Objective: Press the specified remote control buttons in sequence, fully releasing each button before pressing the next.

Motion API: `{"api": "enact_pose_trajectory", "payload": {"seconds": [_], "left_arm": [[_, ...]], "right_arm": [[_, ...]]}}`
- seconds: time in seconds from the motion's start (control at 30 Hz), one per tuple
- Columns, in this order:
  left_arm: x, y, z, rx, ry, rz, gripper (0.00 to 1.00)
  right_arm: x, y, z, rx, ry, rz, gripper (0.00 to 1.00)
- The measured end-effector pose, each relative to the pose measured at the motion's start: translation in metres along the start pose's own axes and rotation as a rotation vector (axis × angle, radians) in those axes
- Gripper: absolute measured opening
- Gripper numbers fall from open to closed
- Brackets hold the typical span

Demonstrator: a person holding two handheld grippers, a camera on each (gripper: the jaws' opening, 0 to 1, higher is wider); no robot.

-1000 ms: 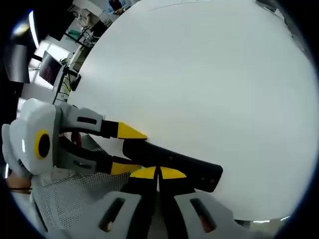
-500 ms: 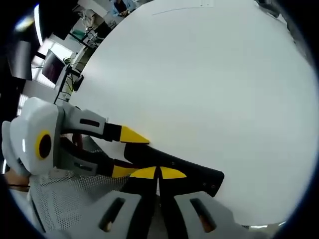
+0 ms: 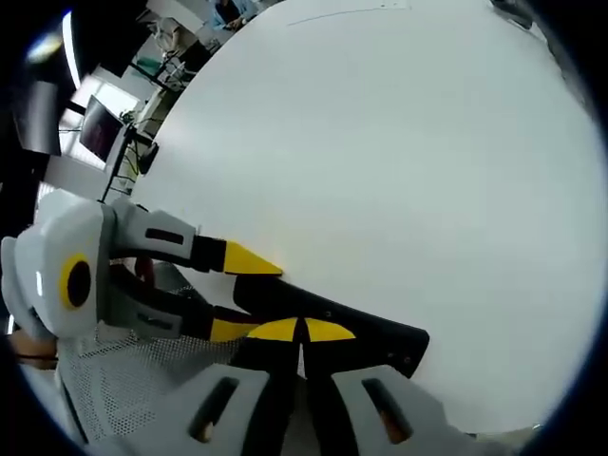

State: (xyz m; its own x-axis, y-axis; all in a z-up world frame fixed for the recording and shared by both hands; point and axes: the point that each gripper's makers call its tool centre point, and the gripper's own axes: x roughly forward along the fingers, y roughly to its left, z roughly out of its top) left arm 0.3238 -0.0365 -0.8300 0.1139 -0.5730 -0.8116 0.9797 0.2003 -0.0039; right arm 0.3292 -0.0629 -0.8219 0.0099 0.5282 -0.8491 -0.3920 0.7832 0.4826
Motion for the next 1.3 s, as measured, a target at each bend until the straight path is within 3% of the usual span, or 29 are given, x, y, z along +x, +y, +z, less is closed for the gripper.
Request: {"api": "enact_pose_trajectory", "payload": {"seconds": [0.3,0.6,0.97,1.3], "left_arm": [[0.0,0.0,0.001,-0.005,-0.012,0.0,0.25],[0.0,0.0,0.001,-0.002,-0.019,-0.001,0.25],[0.001,0.0,0.001,-0.013,-0.021,0.005,0.25],[0.0,0.0,0.001,-0.02,-0.019,0.009,0.25]], "right_arm": [[0.002,-0.001,0.002,0.034,0.0,-0.016,0.0],[0.002,0.0,0.002,-0.018,0.006,-0.025,0.0],[-0.002,0.007,0.006,0.024,-0.028,0.028,0.0],[0.004,0.01,0.004,0.007,-0.013,0.036,0.0]]}}
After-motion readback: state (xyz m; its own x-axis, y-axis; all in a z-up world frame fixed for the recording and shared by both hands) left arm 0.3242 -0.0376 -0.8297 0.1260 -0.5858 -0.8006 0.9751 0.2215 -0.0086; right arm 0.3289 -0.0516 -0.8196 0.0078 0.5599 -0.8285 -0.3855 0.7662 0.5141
